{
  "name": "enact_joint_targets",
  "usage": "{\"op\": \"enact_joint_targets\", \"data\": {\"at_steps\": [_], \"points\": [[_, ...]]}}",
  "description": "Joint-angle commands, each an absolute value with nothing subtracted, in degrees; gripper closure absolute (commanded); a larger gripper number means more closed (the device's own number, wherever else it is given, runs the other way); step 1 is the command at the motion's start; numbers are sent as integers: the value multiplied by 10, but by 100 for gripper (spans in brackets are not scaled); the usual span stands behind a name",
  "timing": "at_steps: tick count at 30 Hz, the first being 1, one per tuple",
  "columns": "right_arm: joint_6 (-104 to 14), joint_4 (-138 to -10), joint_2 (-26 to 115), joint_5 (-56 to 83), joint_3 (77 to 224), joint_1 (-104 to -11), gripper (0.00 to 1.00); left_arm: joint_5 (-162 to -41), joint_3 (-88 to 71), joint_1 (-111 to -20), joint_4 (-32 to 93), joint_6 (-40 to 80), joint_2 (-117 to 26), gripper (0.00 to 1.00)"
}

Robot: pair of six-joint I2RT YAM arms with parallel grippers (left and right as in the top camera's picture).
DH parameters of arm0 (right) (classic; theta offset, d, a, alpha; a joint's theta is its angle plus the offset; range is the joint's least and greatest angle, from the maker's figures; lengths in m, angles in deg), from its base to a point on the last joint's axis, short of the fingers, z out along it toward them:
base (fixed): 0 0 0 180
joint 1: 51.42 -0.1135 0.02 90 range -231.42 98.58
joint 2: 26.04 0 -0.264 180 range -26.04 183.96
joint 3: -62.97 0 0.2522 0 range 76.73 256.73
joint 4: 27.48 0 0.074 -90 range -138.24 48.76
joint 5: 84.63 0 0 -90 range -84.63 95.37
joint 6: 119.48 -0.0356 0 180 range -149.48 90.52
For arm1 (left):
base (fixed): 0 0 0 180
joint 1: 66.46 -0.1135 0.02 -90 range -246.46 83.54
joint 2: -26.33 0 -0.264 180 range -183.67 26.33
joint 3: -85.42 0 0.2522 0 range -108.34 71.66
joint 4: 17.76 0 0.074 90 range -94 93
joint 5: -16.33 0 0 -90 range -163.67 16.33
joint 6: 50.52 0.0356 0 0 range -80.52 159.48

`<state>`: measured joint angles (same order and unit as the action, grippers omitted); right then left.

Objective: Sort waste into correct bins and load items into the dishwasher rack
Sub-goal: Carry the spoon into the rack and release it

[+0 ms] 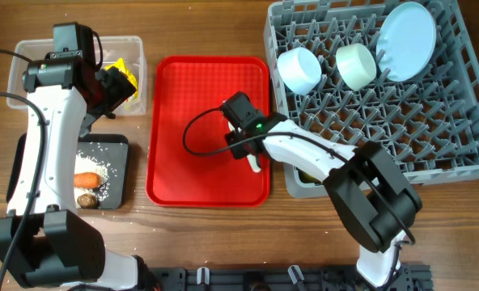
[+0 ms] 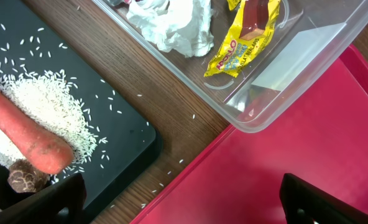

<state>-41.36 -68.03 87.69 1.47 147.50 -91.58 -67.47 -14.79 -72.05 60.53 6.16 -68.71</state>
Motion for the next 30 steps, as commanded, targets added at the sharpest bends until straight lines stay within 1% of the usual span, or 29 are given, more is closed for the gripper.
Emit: {"op": "enact_joint_targets", "data": {"at_steps": [1, 7, 12, 15, 17, 20, 22, 24, 25, 26, 27, 29, 30], "points": [[-411, -712, 845, 24, 1489, -903, 97, -667, -145, -718, 606, 56, -693, 0], [-395, -746, 706, 24, 1537, -864, 96, -667, -145, -718, 606, 56, -693, 0], [-367, -759, 598, 22, 1537, -780, 96, -667, -145, -718, 606, 56, -693, 0], [-336, -783, 578, -23, 1537, -724, 96, -667, -145, -718, 606, 56, -693, 0], [-281, -815, 580, -27, 1533, -669, 96, -667, -145, -718, 606, 56, -693, 0], [-265, -835, 588, -26, 1527, -616, 96, -667, -145, -718, 606, 56, -693, 0], [-255, -840, 597, -11, 1525, -588, 96, -667, -145, -718, 606, 56, -693, 0], [-233, -844, 608, 32, 1525, -574, 96, -667, -145, -718, 606, 56, -693, 0], [-233, -846, 614, 35, 1525, -572, 92, -667, -145, -718, 606, 56, -693, 0], [-232, -849, 623, 35, 1525, -572, 60, -667, -145, -718, 606, 56, -693, 0], [-232, -855, 633, 35, 1525, -572, 40, -667, -145, -718, 606, 56, -693, 0], [-235, -869, 642, 39, 1525, -572, 26, -667, -145, -718, 606, 56, -693, 0], [-236, -877, 644, 39, 1525, -572, 23, -667, -145, -718, 606, 56, -693, 0]]}}
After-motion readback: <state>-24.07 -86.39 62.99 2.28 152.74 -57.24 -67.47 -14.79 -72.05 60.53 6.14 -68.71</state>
